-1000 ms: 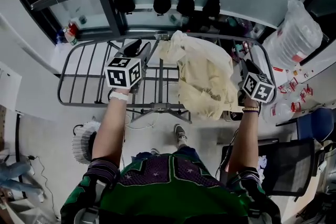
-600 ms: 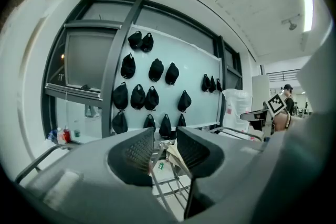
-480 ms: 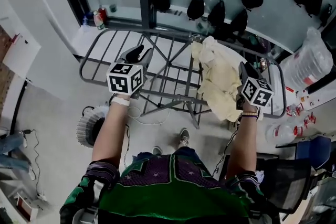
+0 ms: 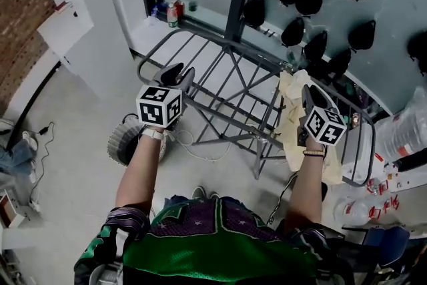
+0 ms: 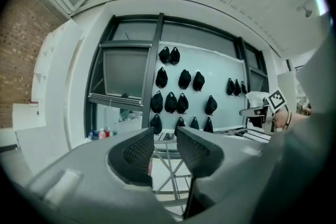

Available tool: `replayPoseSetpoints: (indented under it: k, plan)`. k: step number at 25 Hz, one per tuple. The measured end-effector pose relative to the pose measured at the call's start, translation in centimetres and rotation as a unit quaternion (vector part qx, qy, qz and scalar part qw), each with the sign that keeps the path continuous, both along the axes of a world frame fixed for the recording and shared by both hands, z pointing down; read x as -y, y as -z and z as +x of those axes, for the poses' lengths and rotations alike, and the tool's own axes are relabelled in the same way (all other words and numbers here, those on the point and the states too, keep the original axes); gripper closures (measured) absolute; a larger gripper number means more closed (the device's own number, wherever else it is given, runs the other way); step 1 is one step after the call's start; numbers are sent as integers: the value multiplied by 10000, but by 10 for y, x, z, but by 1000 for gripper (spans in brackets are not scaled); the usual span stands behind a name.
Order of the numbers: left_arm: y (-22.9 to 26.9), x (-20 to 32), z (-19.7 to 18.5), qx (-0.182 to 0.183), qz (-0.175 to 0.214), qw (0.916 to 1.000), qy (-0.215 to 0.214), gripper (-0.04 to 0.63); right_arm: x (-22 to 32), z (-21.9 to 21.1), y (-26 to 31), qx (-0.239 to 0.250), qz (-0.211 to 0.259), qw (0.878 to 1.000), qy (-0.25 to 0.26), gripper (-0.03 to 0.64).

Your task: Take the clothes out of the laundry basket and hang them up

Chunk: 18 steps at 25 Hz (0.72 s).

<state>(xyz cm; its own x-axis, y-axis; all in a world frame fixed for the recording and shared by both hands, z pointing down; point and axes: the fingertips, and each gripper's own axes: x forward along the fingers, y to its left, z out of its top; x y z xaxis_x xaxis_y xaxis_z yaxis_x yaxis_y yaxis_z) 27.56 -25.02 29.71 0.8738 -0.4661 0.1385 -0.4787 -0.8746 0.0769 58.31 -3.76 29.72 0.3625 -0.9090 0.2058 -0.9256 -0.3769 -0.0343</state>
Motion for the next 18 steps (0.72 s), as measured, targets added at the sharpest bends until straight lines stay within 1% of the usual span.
replayPoseSetpoints:
  k: [4,8,14,18]
  plan:
    - [5,-3,-40,1,24,9989,459,449,28,-31,4,30,93,9986,521,532]
    - [10,-16,-76,4,92,9959,902,451,49,-63,-1,82,123,9942,1067,532]
    - [13,-35,-131,71,157,9865,1629,457,75,-110,-11,207,186,9827,1832,532]
    - [13,-48,-166,152,159,9782,2063,459,96,-149,-19,336,203,9708,2365,532]
